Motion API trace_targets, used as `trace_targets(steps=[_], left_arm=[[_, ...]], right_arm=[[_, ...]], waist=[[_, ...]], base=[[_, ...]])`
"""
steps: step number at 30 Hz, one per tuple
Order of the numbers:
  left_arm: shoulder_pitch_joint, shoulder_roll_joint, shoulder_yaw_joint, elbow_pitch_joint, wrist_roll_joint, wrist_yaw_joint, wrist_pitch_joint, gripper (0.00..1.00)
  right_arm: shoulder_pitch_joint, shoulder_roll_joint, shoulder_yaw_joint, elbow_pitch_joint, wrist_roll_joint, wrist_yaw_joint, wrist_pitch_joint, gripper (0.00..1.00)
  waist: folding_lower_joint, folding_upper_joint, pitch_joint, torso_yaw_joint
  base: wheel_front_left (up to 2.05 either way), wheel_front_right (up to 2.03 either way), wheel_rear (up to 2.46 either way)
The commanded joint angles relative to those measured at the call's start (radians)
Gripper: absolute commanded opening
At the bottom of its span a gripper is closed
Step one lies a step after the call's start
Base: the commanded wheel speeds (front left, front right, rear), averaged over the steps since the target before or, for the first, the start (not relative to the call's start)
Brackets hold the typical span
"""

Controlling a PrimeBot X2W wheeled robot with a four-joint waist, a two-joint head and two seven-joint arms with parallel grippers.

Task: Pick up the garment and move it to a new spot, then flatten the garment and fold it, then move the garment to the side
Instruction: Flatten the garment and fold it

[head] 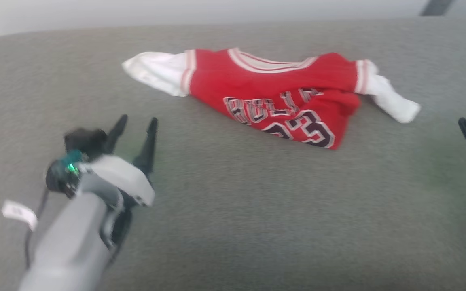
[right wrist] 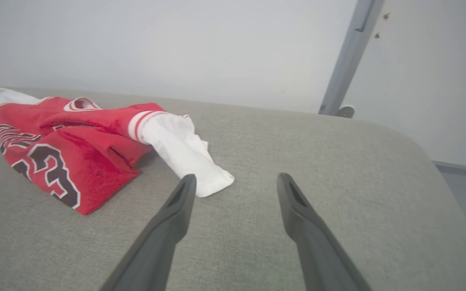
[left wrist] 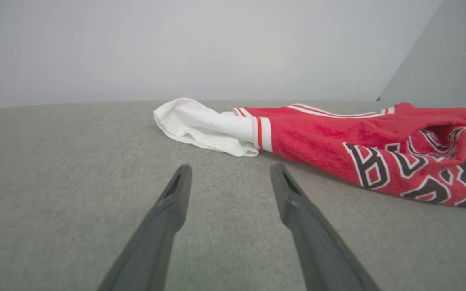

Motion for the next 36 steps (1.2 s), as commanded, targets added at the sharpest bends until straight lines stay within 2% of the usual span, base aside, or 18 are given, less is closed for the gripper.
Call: trace_targets(steps=[1, 2, 4, 7, 10, 14, 21, 31, 32, 33, 35, 36], left_arm=[[0.051, -0.01, 0.02, -0.087, 0.043, 0.032, -0.008, 1.0], [0.051, -0.01, 0.02, -0.087, 0.043, 0.032, -0.008, 1.0], [0.139, -0.022, 0.044, -0.218, 0.106, 0.079, -0.007, 1.0], [0.246, -0.052, 0.081, -0.386, 0.182, 0.125, -0.007, 1.0], [0.328, -0.094, 0.106, -0.508, 0.238, 0.142, -0.007, 1.0], [0.377, -0.145, 0.112, -0.583, 0.29, 0.128, -0.008, 1.0], [0.372, -0.208, 0.121, -0.599, 0.346, 0.086, -0.008, 1.0], [0.355, -0.257, 0.154, -0.591, 0.389, 0.04, -0.008, 1.0], [0.352, -0.259, 0.158, -0.589, 0.39, 0.036, -0.008, 1.0], [0.35, -0.262, 0.162, -0.588, 0.394, 0.035, -0.008, 1.0], [0.344, -0.265, 0.167, -0.587, 0.399, 0.026, -0.008, 1.0], [0.342, -0.267, 0.169, -0.586, 0.4, 0.022, -0.008, 1.0]], right_arm=[[-0.028, -0.027, 0.019, -0.004, 0.011, 0.0, 0.029, 1.0], [-0.028, -0.027, 0.019, -0.004, 0.011, 0.0, 0.029, 1.0], [-0.063, -0.069, 0.048, -0.004, 0.032, 0.0, 0.074, 1.0], [-0.134, -0.131, 0.096, -0.003, 0.081, 0.0, 0.148, 1.0], [-0.221, -0.191, 0.144, 0.011, 0.128, 0.0, 0.223, 1.0], [-0.341, -0.256, 0.218, 0.036, 0.189, 0.0, 0.32, 1.0], [-0.503, -0.323, 0.403, 0.045, 0.257, 0.0, 0.435, 1.0], [-0.61, -0.338, 0.641, 0.079, 0.295, 0.0, 0.425, 1.0], [-0.62, -0.34, 0.661, 0.078, 0.3, 0.0, 0.419, 0.87], [-0.628, -0.343, 0.681, 0.077, 0.303, 0.0, 0.417, 0.44], [-0.646, -0.353, 0.721, 0.073, 0.314, 0.0, 0.411, 0.22], [-0.656, -0.357, 0.736, 0.074, 0.322, 0.0, 0.406, 0.05]], waist=[[0.0, 0.0, 0.01, 0.055], [0.0, 0.0, 0.01, 0.055], [0.0, 0.0, 0.027, 0.084], [0.0, 0.0, 0.059, 0.124], [0.0, 0.0, 0.098, 0.163], [0.0, 0.0, 0.155, 0.214], [0.0, 0.0, 0.24, 0.26], [0.0, 0.0, 0.275, 0.26], [0.0, 0.0, 0.276, 0.257], [0.0, 0.0, 0.277, 0.255], [0.0, 0.0, 0.278, 0.251], [0.0, 0.0, 0.279, 0.249]], base=[[0.0, 0.0, 0.0], [0.0, 0.0, 0.0], [0.0, 0.0, 0.0], [0.0, 0.0, 0.0], [0.0, 0.0, 0.0], [0.0, 0.0, 0.0], [0.0, 0.0, 0.0], [0.0, 0.0, 0.0], [0.0, 0.0, 0.0], [0.0, 0.0, 0.0], [0.0, 0.0, 0.0], [0.0, 0.0, 0.0]])
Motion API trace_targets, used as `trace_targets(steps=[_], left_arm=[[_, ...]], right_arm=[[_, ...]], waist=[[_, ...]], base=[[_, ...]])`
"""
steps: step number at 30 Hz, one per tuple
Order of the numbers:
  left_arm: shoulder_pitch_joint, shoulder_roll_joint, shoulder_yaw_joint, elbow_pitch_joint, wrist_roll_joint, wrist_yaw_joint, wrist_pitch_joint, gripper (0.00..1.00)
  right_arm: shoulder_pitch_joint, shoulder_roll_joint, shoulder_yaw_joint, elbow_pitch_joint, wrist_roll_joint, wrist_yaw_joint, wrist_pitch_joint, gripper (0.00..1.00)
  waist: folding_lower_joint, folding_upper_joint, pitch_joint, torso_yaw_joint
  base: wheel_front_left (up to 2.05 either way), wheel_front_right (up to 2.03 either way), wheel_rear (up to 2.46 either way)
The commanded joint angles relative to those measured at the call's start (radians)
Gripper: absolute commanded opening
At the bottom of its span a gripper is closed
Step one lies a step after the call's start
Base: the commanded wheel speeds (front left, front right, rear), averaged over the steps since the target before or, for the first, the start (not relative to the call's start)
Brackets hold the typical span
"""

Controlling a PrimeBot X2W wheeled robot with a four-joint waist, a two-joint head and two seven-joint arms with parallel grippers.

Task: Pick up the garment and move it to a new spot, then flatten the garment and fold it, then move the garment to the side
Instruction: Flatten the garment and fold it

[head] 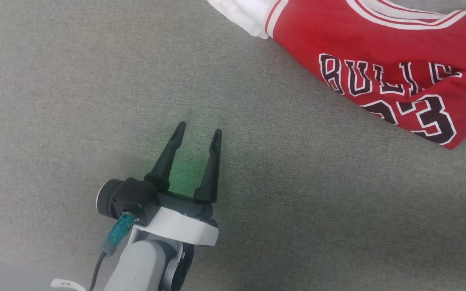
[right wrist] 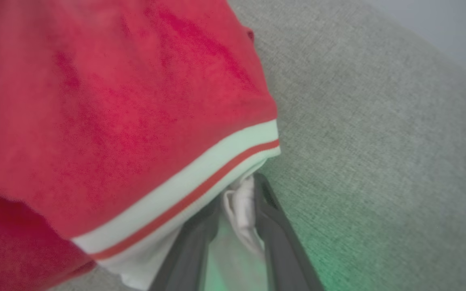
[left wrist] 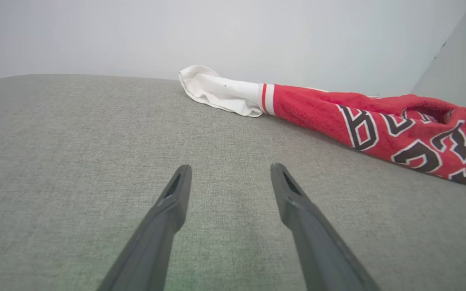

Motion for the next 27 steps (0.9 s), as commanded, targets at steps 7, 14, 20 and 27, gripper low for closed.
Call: trace_targets(steps=[7, 14, 20, 27], left_arm=[[-0.051, -0.011, 0.019, 0.004, 0.007, -0.036, -0.005, 1.0], [-0.216, 0.06, 0.041, -0.001, 0.034, -0.087, 0.028, 1.0], [-0.502, 0.171, 0.012, 0.061, -0.04, -0.136, 0.255, 1.0], [-0.878, 0.31, -0.228, 0.285, -0.346, -0.143, 0.593, 1.0]], right_arm=[[-0.057, -0.009, 0.113, 0.046, 0.045, -0.002, -0.058, 0.0], [-0.123, -0.03, 0.156, 0.06, 0.05, -0.001, -0.188, 0.0], [-0.141, -0.053, 0.199, 0.051, 0.072, -0.001, -0.266, 0.0], [-0.206, -0.027, 0.251, 0.029, 0.066, -0.001, -0.313, 0.0]], waist=[[0.0, 0.0, 0.009, -0.017], [0.0, 0.0, 0.012, -0.056], [0.0, 0.0, 0.038, -0.117], [0.0, 0.0, 0.111, -0.193]], base=[[0.0, 0.0, 0.0], [0.0, 0.0, 0.0], [0.0, 0.0, 0.0], [0.0, 0.0, 0.0]])
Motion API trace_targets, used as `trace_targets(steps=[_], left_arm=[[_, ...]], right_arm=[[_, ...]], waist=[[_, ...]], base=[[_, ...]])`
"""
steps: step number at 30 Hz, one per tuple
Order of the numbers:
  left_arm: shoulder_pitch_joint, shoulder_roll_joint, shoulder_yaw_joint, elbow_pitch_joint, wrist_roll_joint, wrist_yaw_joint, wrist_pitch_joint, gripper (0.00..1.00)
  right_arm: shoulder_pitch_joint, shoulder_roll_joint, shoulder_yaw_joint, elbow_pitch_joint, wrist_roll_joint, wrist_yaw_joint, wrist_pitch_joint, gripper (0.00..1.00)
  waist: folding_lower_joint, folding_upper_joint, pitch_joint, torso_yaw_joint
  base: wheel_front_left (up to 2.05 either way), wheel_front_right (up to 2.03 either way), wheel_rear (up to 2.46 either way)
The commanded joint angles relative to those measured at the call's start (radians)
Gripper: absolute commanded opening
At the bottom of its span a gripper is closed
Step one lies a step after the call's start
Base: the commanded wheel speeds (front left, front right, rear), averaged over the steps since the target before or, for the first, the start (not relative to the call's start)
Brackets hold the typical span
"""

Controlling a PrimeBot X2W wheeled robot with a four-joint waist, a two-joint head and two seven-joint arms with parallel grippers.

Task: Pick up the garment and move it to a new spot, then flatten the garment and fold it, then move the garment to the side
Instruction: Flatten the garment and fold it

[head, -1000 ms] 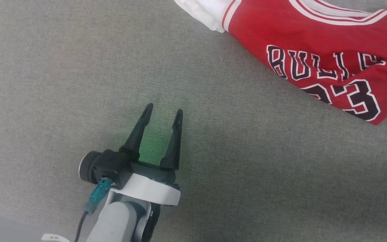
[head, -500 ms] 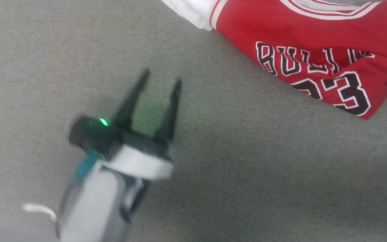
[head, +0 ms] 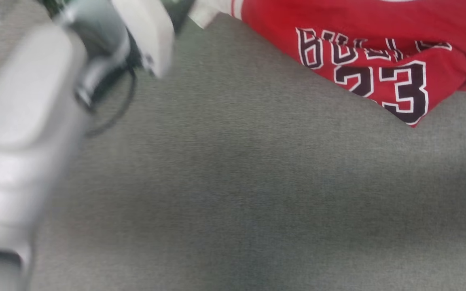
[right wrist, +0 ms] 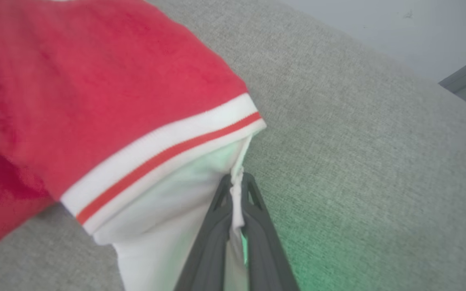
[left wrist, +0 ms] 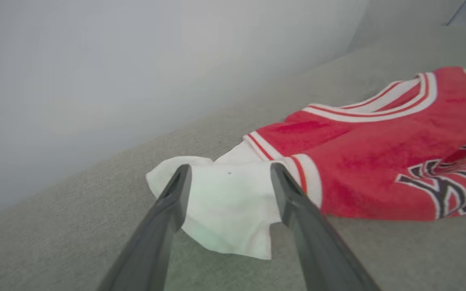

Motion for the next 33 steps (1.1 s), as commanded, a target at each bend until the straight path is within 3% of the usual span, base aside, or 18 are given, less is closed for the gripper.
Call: trace_targets(steps=[1, 8, 13, 18, 19, 20, 21, 26, 33], left_arm=[[-0.053, 0.011, -0.031, 0.036, -0.037, 0.0, 0.034, 1.0], [-0.317, 0.042, -0.217, 0.257, -0.179, 0.0, 0.177, 1.0], [-0.387, 0.04, -0.339, 0.366, -0.262, 0.0, 0.291, 1.0], [-0.401, 0.048, -0.446, 0.386, -0.362, -0.002, 0.391, 1.0], [-0.405, 0.05, -0.467, 0.375, -0.381, -0.003, 0.407, 0.74], [-0.407, 0.051, -0.484, 0.363, -0.401, -0.003, 0.413, 0.41], [-0.414, 0.053, -0.498, 0.352, -0.422, -0.003, 0.406, 0.0], [-0.457, 0.065, -0.508, 0.349, -0.453, -0.001, 0.304, 0.0], [-0.487, 0.054, -0.48, 0.352, -0.506, -0.001, 0.007, 0.0]], right_arm=[[-0.024, 0.012, 0.012, -0.007, -0.009, -0.002, -0.009, 0.0], [-0.109, 0.058, 0.078, -0.047, -0.043, -0.002, -0.018, 0.0], [-0.146, 0.087, 0.109, -0.067, -0.064, -0.002, -0.017, 0.0], [-0.162, 0.105, 0.122, -0.072, -0.072, -0.001, -0.018, 0.0], [-0.165, 0.106, 0.123, -0.071, -0.074, -0.001, -0.023, 0.0], [-0.167, 0.107, 0.123, -0.068, -0.075, -0.001, -0.029, 0.0], [-0.172, 0.107, 0.123, -0.063, -0.075, -0.001, -0.038, 0.0], [-0.192, 0.104, 0.12, -0.033, -0.068, -0.001, -0.081, 0.0], [-0.229, 0.094, 0.1, 0.062, -0.023, -0.001, -0.203, 0.0]], waist=[[0.0, 0.0, 0.043, -0.038], [0.0, 0.0, 0.113, -0.102], [0.0, 0.0, 0.128, -0.124], [0.0, 0.0, 0.129, -0.134], [0.0, 0.0, 0.13, -0.134], [0.0, 0.0, 0.13, -0.134], [0.0, 0.0, 0.13, -0.134], [0.0, 0.0, 0.125, -0.132], [0.0, 0.0, 0.065, -0.113]], base=[[0.0, 0.0, 0.0], [0.0, 0.0, 0.0], [0.0, 0.0, 0.0], [0.0, 0.0, 0.0], [0.0, 0.0, 0.0], [0.0, 0.0, 0.0], [0.0, 0.0, 0.0], [0.0, 0.0, 0.0], [0.0, 0.0, 0.0]])
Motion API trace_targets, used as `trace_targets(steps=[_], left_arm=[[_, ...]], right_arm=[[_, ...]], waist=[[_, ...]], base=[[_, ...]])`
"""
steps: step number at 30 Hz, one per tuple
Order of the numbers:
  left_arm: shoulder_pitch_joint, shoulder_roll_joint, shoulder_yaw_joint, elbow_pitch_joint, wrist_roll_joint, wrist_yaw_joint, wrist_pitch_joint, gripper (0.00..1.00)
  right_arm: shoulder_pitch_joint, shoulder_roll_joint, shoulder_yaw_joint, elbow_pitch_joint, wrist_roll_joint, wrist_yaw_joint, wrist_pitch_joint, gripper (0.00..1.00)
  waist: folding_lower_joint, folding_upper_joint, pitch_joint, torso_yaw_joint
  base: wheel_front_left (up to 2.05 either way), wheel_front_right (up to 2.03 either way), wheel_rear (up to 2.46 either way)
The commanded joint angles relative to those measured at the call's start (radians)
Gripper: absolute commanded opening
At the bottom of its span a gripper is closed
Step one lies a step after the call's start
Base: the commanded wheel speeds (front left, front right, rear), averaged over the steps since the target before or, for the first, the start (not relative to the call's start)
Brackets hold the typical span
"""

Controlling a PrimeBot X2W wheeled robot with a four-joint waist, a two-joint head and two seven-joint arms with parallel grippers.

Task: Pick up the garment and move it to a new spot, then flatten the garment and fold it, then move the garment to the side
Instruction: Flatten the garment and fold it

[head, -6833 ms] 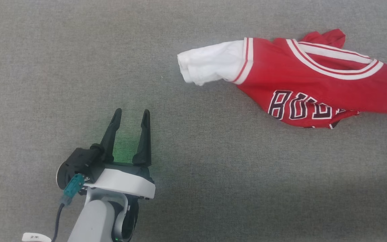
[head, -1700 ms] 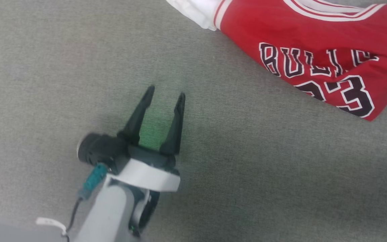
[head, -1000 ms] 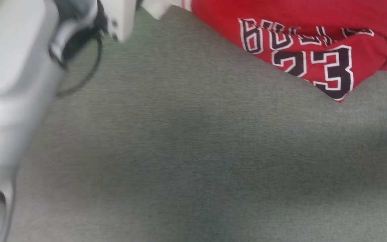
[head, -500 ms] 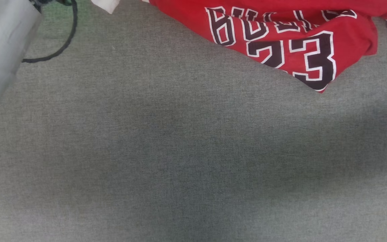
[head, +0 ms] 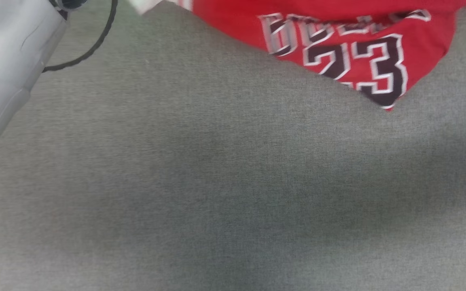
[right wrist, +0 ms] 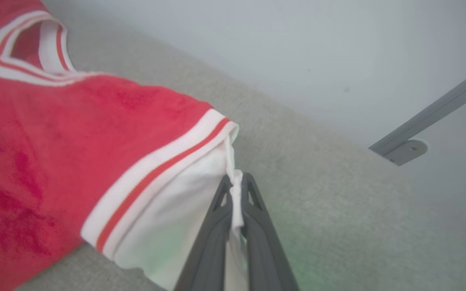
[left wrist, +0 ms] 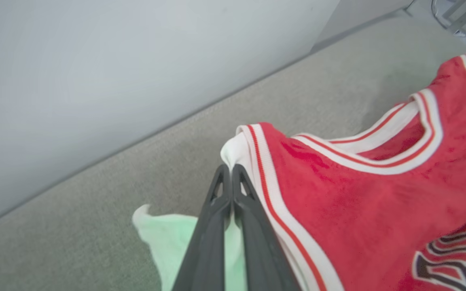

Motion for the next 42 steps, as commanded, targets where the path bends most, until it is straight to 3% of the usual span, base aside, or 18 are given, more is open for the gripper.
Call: trace_targets(steps=[1, 9, 15, 17, 23, 29, 37, 38, 42], left_arm=[[-0.003, 0.001, 0.005, -0.004, -0.013, -0.002, -0.052, 0.0], [-0.051, -0.016, 0.067, 0.092, -0.081, -0.002, -0.291, 0.0], [-0.215, -0.077, 0.182, 0.283, -0.082, 0.045, -0.529, 0.0], [-0.275, -0.1, 0.215, 0.321, -0.09, 0.043, -0.578, 0.0], [-0.333, -0.135, 0.258, 0.376, -0.062, 0.021, -0.618, 0.0], [-0.17, -0.129, 0.236, 0.328, -0.107, 0.0, -0.601, 0.0], [0.272, 0.069, 0.107, -0.1, -0.227, -0.002, -0.562, 0.0], [0.272, 0.069, 0.107, -0.1, -0.227, -0.002, -0.562, 0.0], [0.495, 0.185, 0.033, -0.305, -0.285, -0.002, -0.573, 0.0]], right_arm=[[-0.016, -0.004, -0.014, 0.026, 0.018, -0.001, -0.03, 0.0], [-0.103, 0.044, -0.086, 0.181, 0.091, -0.001, -0.071, 0.0], [-0.305, 0.172, -0.195, 0.404, 0.122, -0.002, -0.097, 0.0], [-0.377, 0.212, -0.222, 0.48, 0.107, -0.002, -0.113, 0.0], [-0.451, 0.276, -0.212, 0.585, 0.084, -0.002, -0.108, 0.0], [-0.318, 0.24, -0.133, 0.515, 0.107, -0.001, -0.079, 0.0], [0.013, 0.089, -0.035, 0.274, 0.198, -0.001, -0.092, 0.0], [0.013, 0.089, -0.035, 0.274, 0.198, -0.001, -0.092, 0.0], [0.174, 0.015, -0.015, 0.153, 0.241, -0.001, -0.098, 0.0]], waist=[[0.0, 0.0, -0.028, 0.016], [0.0, 0.0, -0.077, 0.043], [0.0, 0.0, -0.096, 0.035], [0.0, 0.0, -0.103, 0.036], [0.0, 0.0, -0.129, 0.039], [0.0, 0.0, -0.143, 0.044], [0.0, 0.0, -0.192, 0.049], [0.0, 0.0, -0.192, 0.049], [0.0, 0.0, -0.23, 0.048]], base=[[0.0, 0.0, 0.0], [0.0, 0.0, 0.0], [0.0, 0.0, 0.0], [0.0, 0.0, 0.0], [0.0, 0.0, 0.0], [0.0, 0.0, 0.0], [0.0, 0.0, 0.0], [0.0, 0.0, 0.0], [0.0, 0.0, 0.0]])
